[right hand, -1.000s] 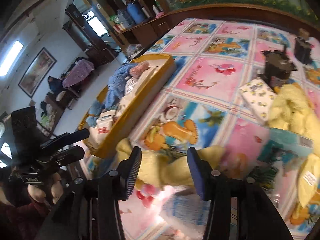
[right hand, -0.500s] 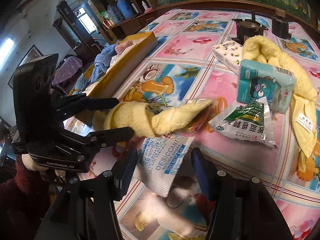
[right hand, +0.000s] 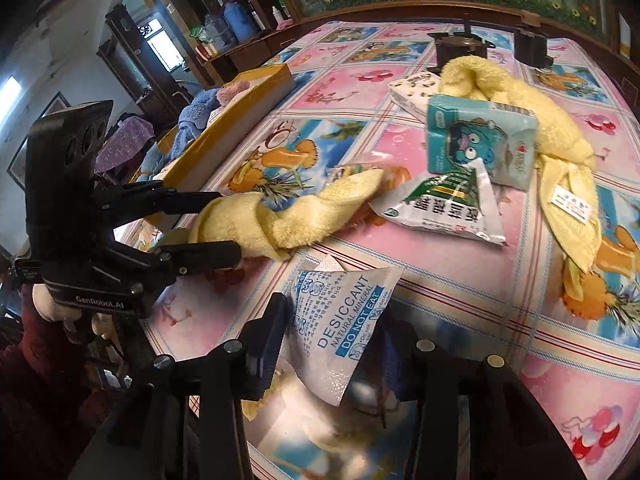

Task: Organize soft objects
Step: 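Carry the yellow towel and desiccant packet over the box and open both tools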

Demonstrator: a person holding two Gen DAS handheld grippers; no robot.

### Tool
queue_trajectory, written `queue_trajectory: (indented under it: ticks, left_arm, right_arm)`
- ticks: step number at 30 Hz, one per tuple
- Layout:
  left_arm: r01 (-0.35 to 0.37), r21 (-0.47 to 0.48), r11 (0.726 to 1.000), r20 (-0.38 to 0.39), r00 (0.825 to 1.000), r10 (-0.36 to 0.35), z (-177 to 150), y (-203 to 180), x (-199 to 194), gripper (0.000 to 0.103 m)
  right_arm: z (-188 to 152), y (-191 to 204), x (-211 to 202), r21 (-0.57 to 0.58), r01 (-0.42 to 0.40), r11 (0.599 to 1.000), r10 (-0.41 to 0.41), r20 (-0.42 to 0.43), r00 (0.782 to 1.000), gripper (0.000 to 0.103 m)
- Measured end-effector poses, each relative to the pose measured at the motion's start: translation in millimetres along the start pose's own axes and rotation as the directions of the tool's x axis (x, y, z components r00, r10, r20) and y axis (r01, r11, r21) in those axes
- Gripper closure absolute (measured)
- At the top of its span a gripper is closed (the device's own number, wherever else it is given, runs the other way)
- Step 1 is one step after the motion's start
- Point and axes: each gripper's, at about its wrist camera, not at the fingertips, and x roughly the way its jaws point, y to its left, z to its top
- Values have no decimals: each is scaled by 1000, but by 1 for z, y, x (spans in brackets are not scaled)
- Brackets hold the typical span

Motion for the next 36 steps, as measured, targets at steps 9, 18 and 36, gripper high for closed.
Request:
queue_trajectory:
  ticks: [9, 18, 36]
  left_arm:
    - [-1, 25, 1000, -6, 1000, 1, -1, -18, 17, 38]
    - [81, -109, 991, 94, 993, -71, -19, 0, -27, 56]
    - [32, -474, 880, 316, 939, 137, -59, 133, -136, 55]
  right_arm:
    - [-6, 4, -2, 35, 14, 999, -14, 8, 1000, 46]
    - [-12, 19, -7, 41, 47, 998, -49, 48, 998, 65]
    - [51, 117, -19, -126, -18, 992, 37, 152, 988, 69]
